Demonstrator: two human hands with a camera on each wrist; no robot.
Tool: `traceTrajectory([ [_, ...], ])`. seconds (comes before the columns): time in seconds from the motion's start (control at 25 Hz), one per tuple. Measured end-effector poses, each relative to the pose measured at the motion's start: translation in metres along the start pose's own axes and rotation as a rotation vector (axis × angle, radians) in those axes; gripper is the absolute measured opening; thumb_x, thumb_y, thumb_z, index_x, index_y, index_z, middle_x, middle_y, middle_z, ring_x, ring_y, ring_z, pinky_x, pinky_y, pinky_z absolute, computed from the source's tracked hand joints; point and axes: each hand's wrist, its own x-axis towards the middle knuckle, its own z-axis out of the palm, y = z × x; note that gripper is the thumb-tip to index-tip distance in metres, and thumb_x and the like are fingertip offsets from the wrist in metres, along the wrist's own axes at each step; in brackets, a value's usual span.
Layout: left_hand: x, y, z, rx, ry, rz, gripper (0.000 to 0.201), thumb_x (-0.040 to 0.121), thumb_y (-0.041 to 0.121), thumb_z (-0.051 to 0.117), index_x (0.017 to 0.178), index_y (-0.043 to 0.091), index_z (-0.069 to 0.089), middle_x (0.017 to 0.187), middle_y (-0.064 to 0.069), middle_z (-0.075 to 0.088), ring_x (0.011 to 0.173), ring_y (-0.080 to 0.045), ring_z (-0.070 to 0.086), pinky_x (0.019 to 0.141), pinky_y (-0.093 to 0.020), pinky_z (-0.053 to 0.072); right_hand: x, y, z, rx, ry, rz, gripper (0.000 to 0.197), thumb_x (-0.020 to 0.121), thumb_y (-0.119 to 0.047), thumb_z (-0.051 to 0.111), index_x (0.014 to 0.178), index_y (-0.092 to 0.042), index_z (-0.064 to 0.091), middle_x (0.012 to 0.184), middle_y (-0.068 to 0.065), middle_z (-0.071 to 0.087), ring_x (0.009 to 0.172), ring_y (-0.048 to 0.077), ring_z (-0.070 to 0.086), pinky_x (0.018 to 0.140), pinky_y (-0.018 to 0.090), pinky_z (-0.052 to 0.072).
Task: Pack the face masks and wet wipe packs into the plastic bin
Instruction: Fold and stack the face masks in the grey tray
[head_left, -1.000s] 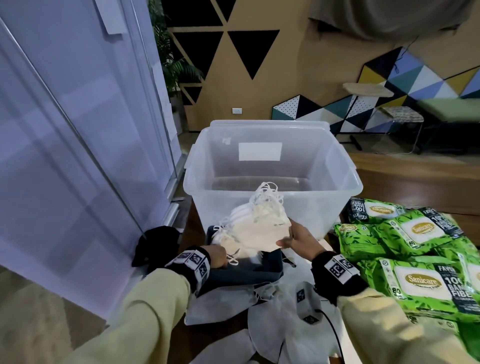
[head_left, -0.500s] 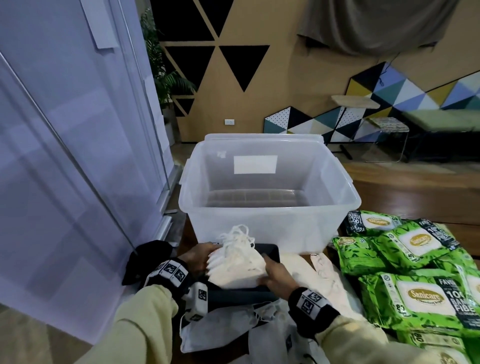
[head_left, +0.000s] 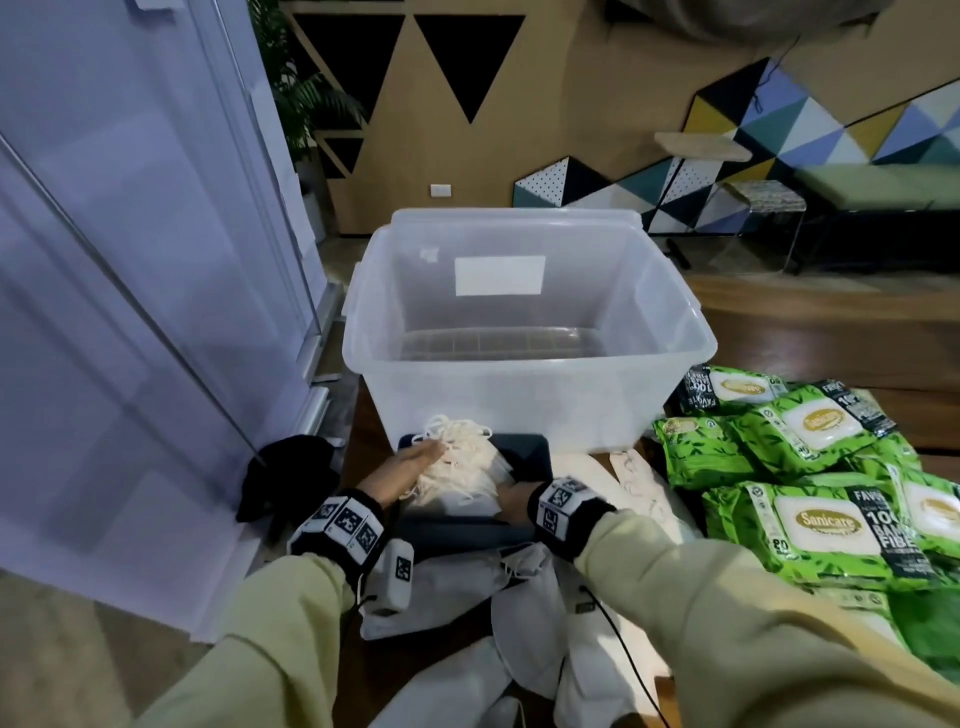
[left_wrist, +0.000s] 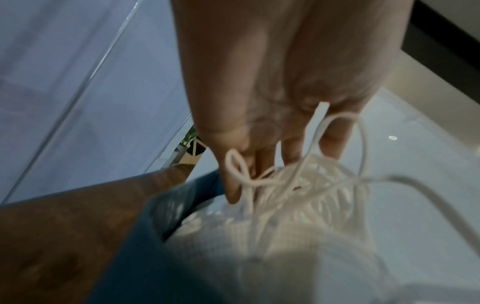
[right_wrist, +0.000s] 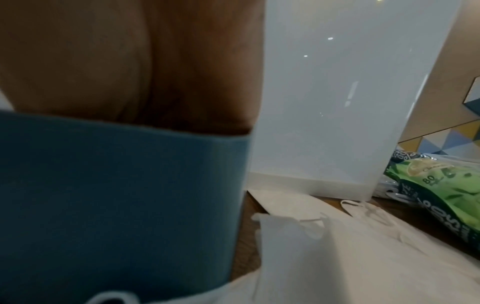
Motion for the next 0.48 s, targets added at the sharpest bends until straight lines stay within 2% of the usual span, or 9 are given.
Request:
traceTrajectory([
  [0.08, -0.011, 0.009, -0.003, 0.163, 0.090, 0.126, 0.023, 0.096, 0.021, 0.051, 0.116, 0.014, 0.060, 0.120, 0.001, 0.056, 0.122, -0.018, 0.049, 0.097, -0.023, 0.034, 0.003, -0.001, 0.004, -0.013, -0.037, 0.016, 0.043, 0.102, -0.025, 0.033, 0.136, 0.001, 0.040, 0.141, 0.018, 0.044, 0.129, 0.030, 0.043, 0.101, 0.031, 0.033],
  [0.16, -0.029, 0.014, -0.004, 0.214, 0.140, 0.208, 0.015, 0.096, 0.012, 0.050, 0.107, 0.015, 0.059, 0.113, -0.003, 0.060, 0.119, -0.023, 0.054, 0.096, -0.024, 0.038, 0.004, -0.004, 0.006, -0.048, -0.069, 0.010, 0.053, 0.102, -0.034, 0.030, 0.138, 0.004, 0.034, 0.145, 0.016, 0.038, 0.133, 0.029, 0.038, 0.104, 0.029, 0.027],
  [0.24, -0.054, 0.010, -0.003, 0.178, 0.224, 0.250, 0.020, 0.095, 0.009, 0.049, 0.112, 0.014, 0.058, 0.114, -0.004, 0.061, 0.112, -0.013, 0.057, 0.099, -0.021, 0.038, 0.000, -0.007, 0.000, -0.055, -0.057, -0.019, 0.058, 0.098, -0.044, 0.036, 0.133, 0.002, 0.041, 0.142, 0.017, 0.042, 0.131, 0.029, 0.040, 0.103, 0.030, 0.029],
  [0.28, -0.068, 0.007, 0.000, 0.166, 0.291, 0.269, 0.023, 0.095, 0.007, 0.049, 0.116, 0.011, 0.057, 0.115, -0.003, 0.061, 0.108, -0.005, 0.058, 0.098, -0.017, 0.039, -0.005, -0.007, -0.005, -0.077, -0.051, -0.045, 0.058, 0.096, -0.048, 0.040, 0.123, 0.002, 0.050, 0.135, 0.018, 0.050, 0.125, 0.030, 0.046, 0.099, 0.030, 0.034],
  [0.32, -0.084, 0.003, 0.003, 0.143, 0.353, 0.288, 0.025, 0.095, 0.007, 0.049, 0.118, 0.010, 0.057, 0.116, -0.001, 0.061, 0.104, 0.001, 0.058, 0.097, -0.015, 0.040, -0.012, -0.004, -0.010, -0.058, -0.022, -0.071, 0.053, 0.094, -0.048, 0.044, 0.112, 0.001, 0.055, 0.127, 0.019, 0.056, 0.119, 0.030, 0.051, 0.095, 0.030, 0.038],
  [0.36, -0.099, -0.001, 0.008, 0.119, 0.392, 0.317, 0.025, 0.095, 0.008, 0.049, 0.118, 0.011, 0.057, 0.115, 0.000, 0.063, 0.101, 0.001, 0.060, 0.095, -0.016, 0.042, -0.020, 0.002, -0.014, -0.039, 0.025, -0.096, 0.049, 0.094, -0.044, 0.048, 0.109, 0.001, 0.057, 0.121, 0.020, 0.059, 0.114, 0.031, 0.054, 0.090, 0.031, 0.040],
  [0.48, -0.131, -0.018, 0.036, 0.090, 0.337, 0.317, 0.020, 0.098, 0.005, 0.043, 0.110, 0.010, 0.058, 0.100, -0.002, 0.067, 0.086, -0.001, 0.065, 0.081, -0.014, 0.049, -0.047, 0.034, -0.012, 0.126, 0.272, -0.142, 0.029, 0.092, -0.030, 0.055, 0.104, -0.005, 0.060, 0.110, 0.018, 0.064, 0.106, 0.031, 0.057, 0.084, 0.032, 0.042],
])
